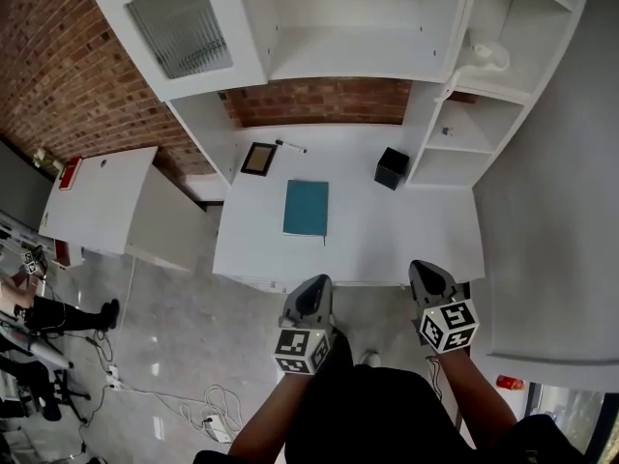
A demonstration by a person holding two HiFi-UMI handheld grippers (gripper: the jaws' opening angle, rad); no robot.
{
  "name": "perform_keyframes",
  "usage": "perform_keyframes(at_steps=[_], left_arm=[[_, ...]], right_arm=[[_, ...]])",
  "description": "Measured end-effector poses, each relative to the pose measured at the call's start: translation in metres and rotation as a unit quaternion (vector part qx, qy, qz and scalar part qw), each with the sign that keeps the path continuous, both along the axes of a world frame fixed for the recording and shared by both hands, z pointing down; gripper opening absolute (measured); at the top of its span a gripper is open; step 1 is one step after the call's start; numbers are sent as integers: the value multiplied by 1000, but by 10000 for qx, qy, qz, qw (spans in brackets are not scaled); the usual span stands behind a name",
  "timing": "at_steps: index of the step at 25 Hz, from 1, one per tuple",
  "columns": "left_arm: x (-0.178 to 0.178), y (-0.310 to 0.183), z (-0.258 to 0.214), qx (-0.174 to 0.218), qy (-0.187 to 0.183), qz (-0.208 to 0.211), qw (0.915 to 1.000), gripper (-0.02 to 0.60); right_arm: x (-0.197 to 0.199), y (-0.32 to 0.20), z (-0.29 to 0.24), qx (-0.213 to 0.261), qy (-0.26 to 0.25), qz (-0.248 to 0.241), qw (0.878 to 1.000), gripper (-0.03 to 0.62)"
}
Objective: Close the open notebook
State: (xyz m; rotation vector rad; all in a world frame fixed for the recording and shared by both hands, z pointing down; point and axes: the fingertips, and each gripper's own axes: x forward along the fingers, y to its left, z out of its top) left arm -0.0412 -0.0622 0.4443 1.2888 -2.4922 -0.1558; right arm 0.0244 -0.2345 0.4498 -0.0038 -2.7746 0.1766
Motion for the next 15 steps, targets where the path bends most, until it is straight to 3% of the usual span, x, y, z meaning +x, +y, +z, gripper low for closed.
perform_keyframes(at_steps=[3, 10, 15], left_arm=[[33, 1, 0, -87, -12, -105, 9999, 12], [86, 1, 15, -308, 29, -170, 9994, 12], [99, -12, 13, -340, -79, -89, 9994, 12]], right_arm=[[29, -1, -3, 29, -140, -48, 9999, 0], [76, 3, 0, -583, -578, 104, 9966, -2], [100, -21, 5, -394, -588, 372, 9968, -2]])
